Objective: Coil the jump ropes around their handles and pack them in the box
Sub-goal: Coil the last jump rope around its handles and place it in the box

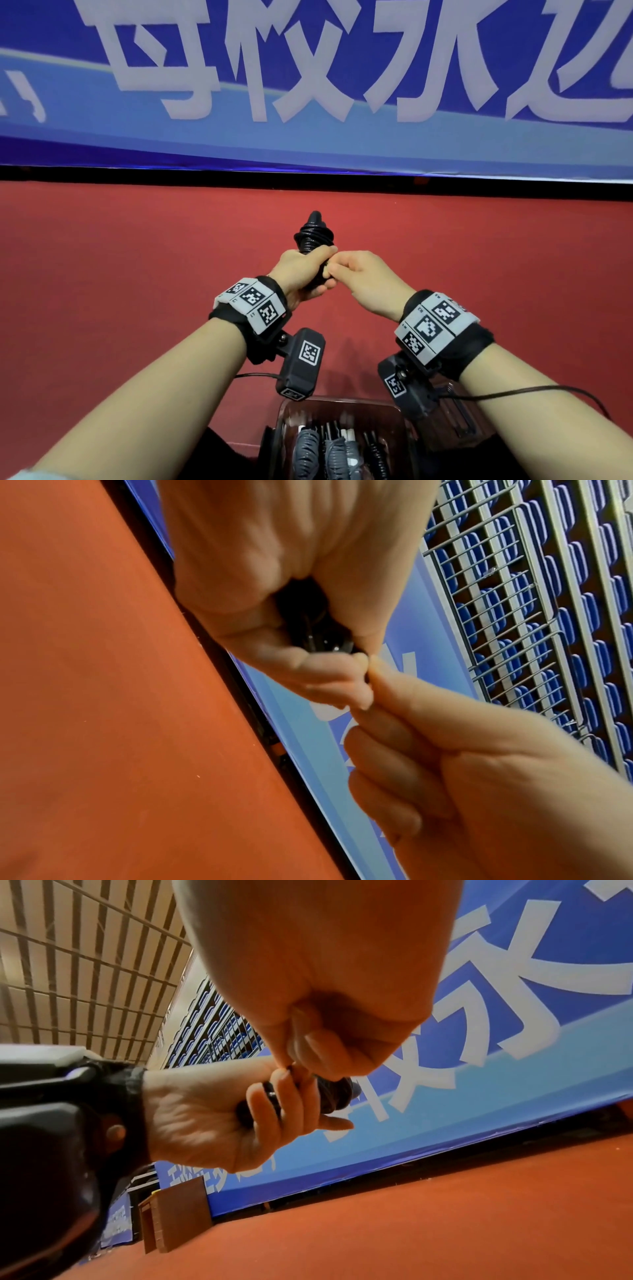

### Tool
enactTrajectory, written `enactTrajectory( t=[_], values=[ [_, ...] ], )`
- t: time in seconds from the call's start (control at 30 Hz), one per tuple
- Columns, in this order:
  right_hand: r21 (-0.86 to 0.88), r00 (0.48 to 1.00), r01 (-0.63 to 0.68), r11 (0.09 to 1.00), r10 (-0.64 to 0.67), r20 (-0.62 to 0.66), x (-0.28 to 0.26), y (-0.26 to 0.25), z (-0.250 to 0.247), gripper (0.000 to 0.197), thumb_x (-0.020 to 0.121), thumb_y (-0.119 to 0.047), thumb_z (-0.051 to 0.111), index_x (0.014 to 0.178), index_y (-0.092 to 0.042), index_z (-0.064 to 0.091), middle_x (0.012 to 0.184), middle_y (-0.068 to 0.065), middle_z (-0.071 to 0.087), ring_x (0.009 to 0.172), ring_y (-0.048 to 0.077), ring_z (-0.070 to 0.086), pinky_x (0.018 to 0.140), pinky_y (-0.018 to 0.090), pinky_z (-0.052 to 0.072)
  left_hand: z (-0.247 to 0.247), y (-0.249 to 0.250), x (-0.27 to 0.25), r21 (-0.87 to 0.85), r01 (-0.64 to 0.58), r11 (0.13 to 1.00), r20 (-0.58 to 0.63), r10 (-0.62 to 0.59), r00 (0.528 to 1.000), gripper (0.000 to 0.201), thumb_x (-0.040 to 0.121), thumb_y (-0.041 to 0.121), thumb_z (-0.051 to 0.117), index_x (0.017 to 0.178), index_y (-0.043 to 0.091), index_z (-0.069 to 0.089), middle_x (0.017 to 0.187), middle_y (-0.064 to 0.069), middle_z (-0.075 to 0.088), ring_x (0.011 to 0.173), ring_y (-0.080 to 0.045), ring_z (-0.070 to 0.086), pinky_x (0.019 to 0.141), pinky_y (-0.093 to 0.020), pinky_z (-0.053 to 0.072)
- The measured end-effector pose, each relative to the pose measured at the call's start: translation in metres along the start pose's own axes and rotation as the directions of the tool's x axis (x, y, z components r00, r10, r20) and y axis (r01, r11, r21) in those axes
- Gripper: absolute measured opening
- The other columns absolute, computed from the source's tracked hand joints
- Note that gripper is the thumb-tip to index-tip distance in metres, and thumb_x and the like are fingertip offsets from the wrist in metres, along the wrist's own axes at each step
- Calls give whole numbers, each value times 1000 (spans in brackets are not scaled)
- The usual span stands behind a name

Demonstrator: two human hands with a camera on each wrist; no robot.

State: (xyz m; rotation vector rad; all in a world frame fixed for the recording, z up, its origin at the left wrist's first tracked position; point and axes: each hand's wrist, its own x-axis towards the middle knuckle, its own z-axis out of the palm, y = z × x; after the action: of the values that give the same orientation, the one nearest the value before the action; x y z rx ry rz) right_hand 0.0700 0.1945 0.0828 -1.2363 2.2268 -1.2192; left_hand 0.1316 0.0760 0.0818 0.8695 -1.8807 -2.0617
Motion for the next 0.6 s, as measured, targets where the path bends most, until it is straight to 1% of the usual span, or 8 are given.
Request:
enactTrajectory(
  t=[0.1, 0.17, 0.27, 0.33, 0.43, 0.5, 0.53, 0.6],
  values=[
    [-41, 1000, 25, 999, -25, -5, 1, -1, 1, 26, 98, -14, 46, 82, -13, 67, 65, -11, 60, 46, 1, 42, 50, 16, 30, 0, 2, -1, 17, -50, 999, -7, 50, 999, 19, 91, 23, 65, 76, 15, 55, 53, 0, 48, 40, -10, 48, 37, -16, 33],
    [-21, 1000, 25, 999, -25, -13, 2, -3, 1, 27, 99, -13, 45, 81, -13, 66, 52, -15, 55, 42, -1, 43, 47, 14, 29, -1, 5, -3, 22, -77, 997, 25, 76, 997, 22, 91, 24, 67, 75, 17, 53, 53, 1, 47, 41, -10, 47, 38, -16, 31],
    [44, 1000, -2, 999, 3, -21, 2, -6, -2, 27, 99, -14, 45, 79, -17, 62, 38, -20, 47, 34, 3, 35, 41, 14, 25, -6, 13, -6, 9, -71, 997, 152, 69, 986, 24, 93, 30, 65, 77, 19, 51, 56, 2, 46, 47, -9, 48, 41, -16, 34],
    [31, 1000, 13, 999, -12, -8, 1, -6, -5, 27, 100, -14, 44, 79, -21, 60, 37, -21, 46, 35, 4, 32, 41, 16, 25, -11, 18, -9, -11, -33, 999, 218, 34, 975, 22, 95, 33, 61, 82, 20, 50, 59, 2, 47, 52, -10, 49, 44, -16, 39],
    [-26, 1000, 18, 999, -18, 21, 0, -4, -7, 27, 100, -17, 46, 78, -26, 60, 39, -19, 45, 38, 3, 34, 45, 17, 27, -16, 18, -10, -54, 26, 998, 280, -10, 960, 19, 95, 32, 60, 99, 21, 45, 64, -1, 50, 57, -13, 49, 52, -21, 43],
    [-14, 1000, -6, 1000, 6, 15, 1, -2, -8, 26, 99, -20, 48, 78, -26, 61, 40, -15, 44, 39, 3, 33, 47, 21, 28, -14, 16, -9, -85, -4, 996, 262, 26, 965, 20, 96, 26, 61, 101, 23, 41, 65, -2, 49, 55, -13, 45, 53, -25, 36],
    [-2, 1000, -16, 1000, 16, 0, 1, -3, -9, 25, 99, -20, 49, 78, -26, 62, 41, -14, 44, 39, 3, 34, 48, 21, 29, -11, 15, -9, -105, -44, 994, 229, 67, 971, 21, 95, 23, 62, 97, 23, 41, 64, -1, 48, 53, -13, 42, 52, -25, 32],
    [33, 999, -23, 999, 24, -45, 1, -7, -7, 22, 98, -21, 50, 80, -25, 63, 41, -18, 48, 40, 0, 41, 48, 18, 30, -3, 14, -7, -156, -113, 981, 133, 134, 982, 24, 93, 21, 66, 88, 22, 42, 60, 0, 44, 49, -13, 38, 50, -23, 28]
  ],
)
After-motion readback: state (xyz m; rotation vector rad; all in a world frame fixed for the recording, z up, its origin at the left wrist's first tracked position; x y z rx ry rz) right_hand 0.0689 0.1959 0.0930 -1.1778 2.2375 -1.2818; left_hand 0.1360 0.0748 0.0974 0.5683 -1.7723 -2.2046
